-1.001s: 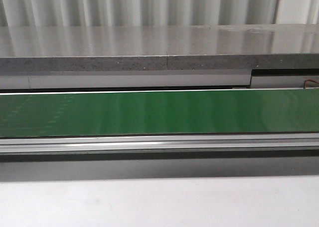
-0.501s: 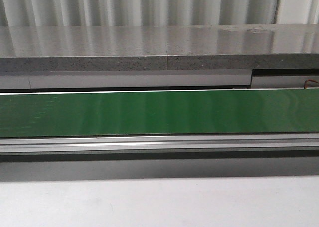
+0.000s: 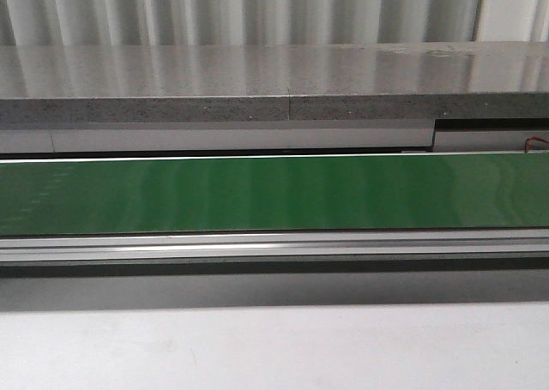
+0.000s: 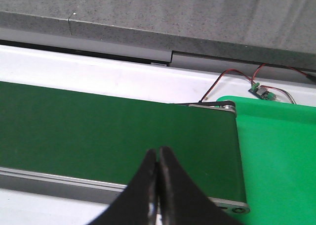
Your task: Move button from right to left
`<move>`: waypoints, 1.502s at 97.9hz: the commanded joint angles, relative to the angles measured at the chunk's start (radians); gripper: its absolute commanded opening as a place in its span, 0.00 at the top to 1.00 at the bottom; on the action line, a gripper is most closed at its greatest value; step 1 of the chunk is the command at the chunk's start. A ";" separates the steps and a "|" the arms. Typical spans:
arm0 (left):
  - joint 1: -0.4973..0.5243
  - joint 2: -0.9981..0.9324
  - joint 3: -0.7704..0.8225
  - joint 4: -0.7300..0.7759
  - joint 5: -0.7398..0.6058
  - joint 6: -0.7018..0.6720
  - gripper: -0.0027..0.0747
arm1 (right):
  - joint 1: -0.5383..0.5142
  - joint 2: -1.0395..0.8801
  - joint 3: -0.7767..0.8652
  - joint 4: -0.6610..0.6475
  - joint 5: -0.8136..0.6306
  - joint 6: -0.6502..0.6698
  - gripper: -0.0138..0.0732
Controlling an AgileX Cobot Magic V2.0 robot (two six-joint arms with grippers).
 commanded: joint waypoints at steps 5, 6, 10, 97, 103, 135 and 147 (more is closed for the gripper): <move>0.000 -0.109 -0.029 0.004 -0.035 -0.004 0.27 | 0.002 0.000 -0.023 0.024 -0.065 -0.010 0.92; 0.000 -0.118 -0.029 0.004 -0.038 -0.004 0.27 | 0.002 0.000 -0.023 0.024 -0.065 -0.010 0.92; -0.005 -0.143 -0.029 0.004 -0.040 -0.004 0.27 | 0.002 0.000 -0.023 0.024 -0.065 -0.010 0.92; -0.341 -1.185 0.376 -0.044 -0.273 -0.015 0.49 | 0.002 0.000 -0.023 0.024 -0.066 -0.010 0.92; -0.341 -1.255 0.409 -0.044 -0.273 -0.015 0.61 | 0.002 0.000 -0.023 0.024 -0.065 -0.010 0.92; -0.341 -1.392 0.473 -0.043 -0.189 -0.015 0.99 | 0.002 0.000 -0.023 0.024 -0.065 -0.010 0.92; -0.341 -1.392 0.473 -0.043 -0.191 -0.015 0.99 | 0.002 0.000 -0.023 0.024 -0.065 -0.010 0.92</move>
